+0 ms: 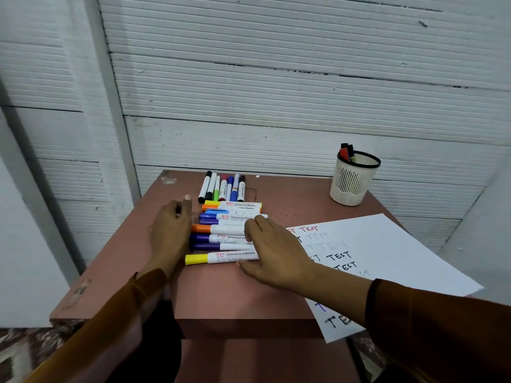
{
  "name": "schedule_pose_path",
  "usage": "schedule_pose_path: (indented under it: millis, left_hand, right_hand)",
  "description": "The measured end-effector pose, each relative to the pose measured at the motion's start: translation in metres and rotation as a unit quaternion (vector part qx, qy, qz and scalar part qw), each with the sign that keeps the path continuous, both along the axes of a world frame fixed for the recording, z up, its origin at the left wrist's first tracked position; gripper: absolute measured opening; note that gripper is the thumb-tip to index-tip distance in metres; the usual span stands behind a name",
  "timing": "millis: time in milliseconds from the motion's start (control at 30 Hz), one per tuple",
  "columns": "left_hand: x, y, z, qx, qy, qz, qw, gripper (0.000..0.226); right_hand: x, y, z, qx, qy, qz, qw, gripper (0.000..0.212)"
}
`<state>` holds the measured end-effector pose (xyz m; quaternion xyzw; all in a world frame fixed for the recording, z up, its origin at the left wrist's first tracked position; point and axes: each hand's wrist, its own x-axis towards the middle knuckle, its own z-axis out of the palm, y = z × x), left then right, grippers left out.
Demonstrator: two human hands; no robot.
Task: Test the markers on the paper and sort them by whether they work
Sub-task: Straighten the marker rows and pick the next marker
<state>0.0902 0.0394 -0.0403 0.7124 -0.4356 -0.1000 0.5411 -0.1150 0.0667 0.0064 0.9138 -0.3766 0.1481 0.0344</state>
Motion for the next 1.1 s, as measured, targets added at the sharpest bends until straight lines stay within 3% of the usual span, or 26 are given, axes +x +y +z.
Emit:
schedule_pose_path:
  millis: [367,733,1100]
  left_hand:
    - [0.0,0.001,0.003,0.013,0.033,-0.018,0.999,0.065]
    - [0.001,0.003,0.0,-0.003,0.062,-0.025,0.998,0.058]
    - [0.0,0.003,0.001,0.002,0.035,-0.021,0.999,0.051]
  right_hand:
    - [0.01,-0.006,-0.005,0.005,-0.026,-0.013,1.0,0.048]
    - [0.011,-0.004,-0.005,0.001,-0.025,-0.011,1.0,0.05]
    - [0.016,-0.005,-0.01,0.011,-0.024,-0.036,0.999,0.051]
